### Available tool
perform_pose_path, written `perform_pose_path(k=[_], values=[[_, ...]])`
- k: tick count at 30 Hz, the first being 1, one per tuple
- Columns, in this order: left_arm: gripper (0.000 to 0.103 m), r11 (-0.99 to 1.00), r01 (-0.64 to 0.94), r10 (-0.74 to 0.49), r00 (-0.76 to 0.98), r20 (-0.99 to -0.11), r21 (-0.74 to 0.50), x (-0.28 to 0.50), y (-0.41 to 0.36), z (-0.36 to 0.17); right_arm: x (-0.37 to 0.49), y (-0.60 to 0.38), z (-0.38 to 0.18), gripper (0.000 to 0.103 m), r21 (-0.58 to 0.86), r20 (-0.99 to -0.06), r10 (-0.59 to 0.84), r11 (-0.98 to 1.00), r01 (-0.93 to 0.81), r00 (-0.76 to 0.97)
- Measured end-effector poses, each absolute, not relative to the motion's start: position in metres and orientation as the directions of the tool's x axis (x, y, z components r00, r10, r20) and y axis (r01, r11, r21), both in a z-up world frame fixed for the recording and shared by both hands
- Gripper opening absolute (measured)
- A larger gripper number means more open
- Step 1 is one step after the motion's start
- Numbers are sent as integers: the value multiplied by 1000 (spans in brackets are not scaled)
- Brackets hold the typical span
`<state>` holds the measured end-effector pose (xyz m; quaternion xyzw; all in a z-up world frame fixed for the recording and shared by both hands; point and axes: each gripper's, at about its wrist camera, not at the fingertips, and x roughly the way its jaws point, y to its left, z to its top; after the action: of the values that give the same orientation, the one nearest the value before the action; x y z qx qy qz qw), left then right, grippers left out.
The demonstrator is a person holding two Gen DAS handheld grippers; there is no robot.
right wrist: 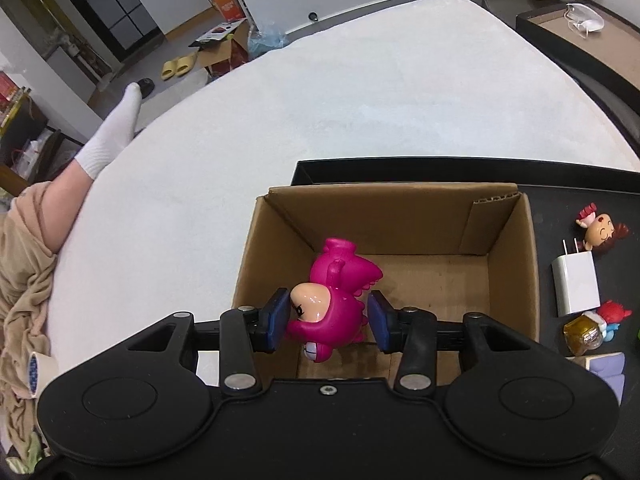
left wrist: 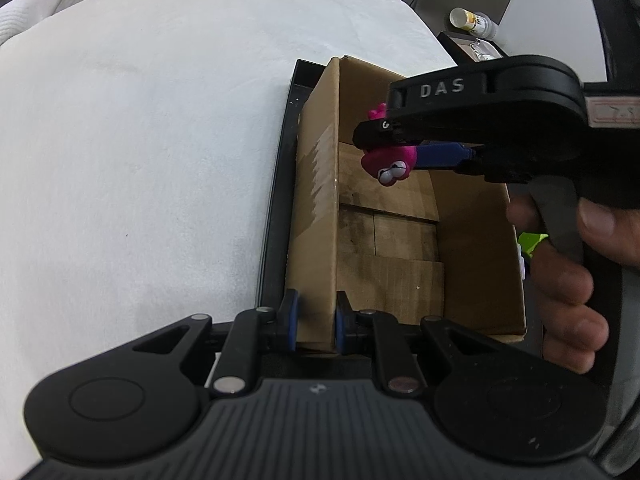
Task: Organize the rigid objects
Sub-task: 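Carry the magenta pig into the box with the right tool and release it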
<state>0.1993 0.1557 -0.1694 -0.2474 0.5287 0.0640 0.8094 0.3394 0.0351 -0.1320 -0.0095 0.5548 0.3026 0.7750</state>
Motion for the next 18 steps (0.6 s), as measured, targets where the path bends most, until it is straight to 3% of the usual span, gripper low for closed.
perform_pose_path(k=[18], values=[[17,862,-389,-147,420,-896,-324,203,155,-171,355,33,-148,45,400,-851,504,804,-441,147]])
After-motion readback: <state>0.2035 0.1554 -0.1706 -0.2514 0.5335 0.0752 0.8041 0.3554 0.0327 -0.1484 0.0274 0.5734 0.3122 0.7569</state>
